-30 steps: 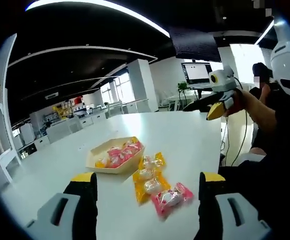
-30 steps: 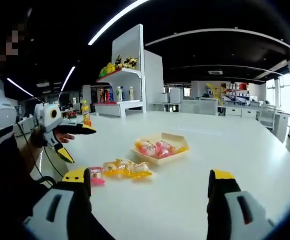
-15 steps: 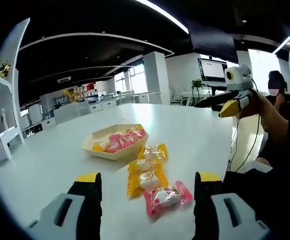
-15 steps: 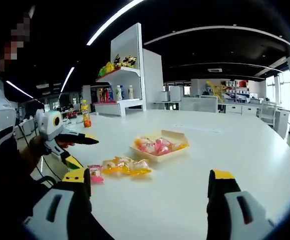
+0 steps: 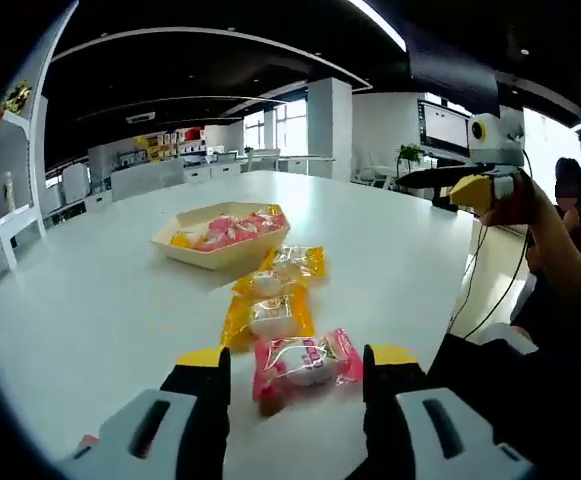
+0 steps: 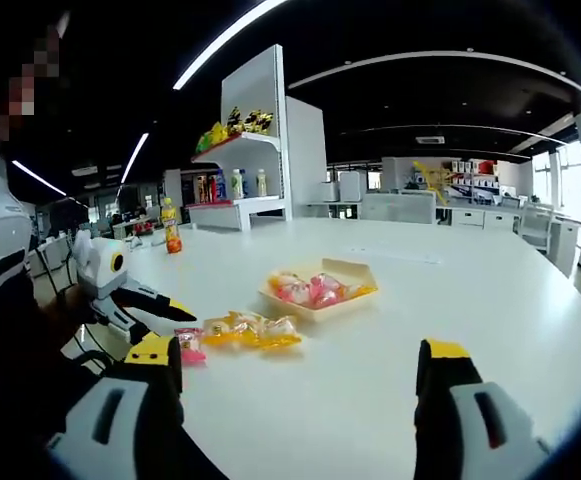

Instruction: Pick up the marshmallows scattered on the table and place them into the bowl on the table

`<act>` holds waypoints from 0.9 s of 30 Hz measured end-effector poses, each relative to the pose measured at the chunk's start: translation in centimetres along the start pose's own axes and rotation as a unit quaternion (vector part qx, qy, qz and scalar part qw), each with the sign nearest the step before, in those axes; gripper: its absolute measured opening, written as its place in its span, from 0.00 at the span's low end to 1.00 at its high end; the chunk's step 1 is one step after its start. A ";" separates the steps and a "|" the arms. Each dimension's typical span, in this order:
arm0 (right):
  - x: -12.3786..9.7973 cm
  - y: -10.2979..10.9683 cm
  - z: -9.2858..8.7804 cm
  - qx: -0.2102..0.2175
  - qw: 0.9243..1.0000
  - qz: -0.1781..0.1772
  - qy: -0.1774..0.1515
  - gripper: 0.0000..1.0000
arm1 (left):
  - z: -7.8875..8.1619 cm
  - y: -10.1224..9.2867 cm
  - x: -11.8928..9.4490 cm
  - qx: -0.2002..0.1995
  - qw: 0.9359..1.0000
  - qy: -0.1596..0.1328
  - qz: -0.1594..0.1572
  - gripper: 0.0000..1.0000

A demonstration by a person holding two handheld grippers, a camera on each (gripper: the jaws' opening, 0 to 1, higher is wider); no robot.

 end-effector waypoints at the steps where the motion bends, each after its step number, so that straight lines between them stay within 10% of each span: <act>1: 0.0 0.0 0.0 0.000 1.000 0.000 0.000 0.95 | 0.0 0.0 0.1 -0.002 1.000 -0.001 0.000 0.50; 27: 0.4 -0.2 -0.2 -0.003 1.000 -0.001 0.007 0.94 | -0.6 -0.1 1.0 -0.034 0.999 -0.004 -0.021 0.32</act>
Point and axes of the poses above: the point that each gripper's makers call its tool centre point, and the gripper's own axes: x roughly forward along the fingers, y roughly to its left, z roughly out of its top, the point moved 5 cm from there along -x, roughly backward along the fingers, and after that the axes turned 2 degrees about z, right-handed, at the moved point
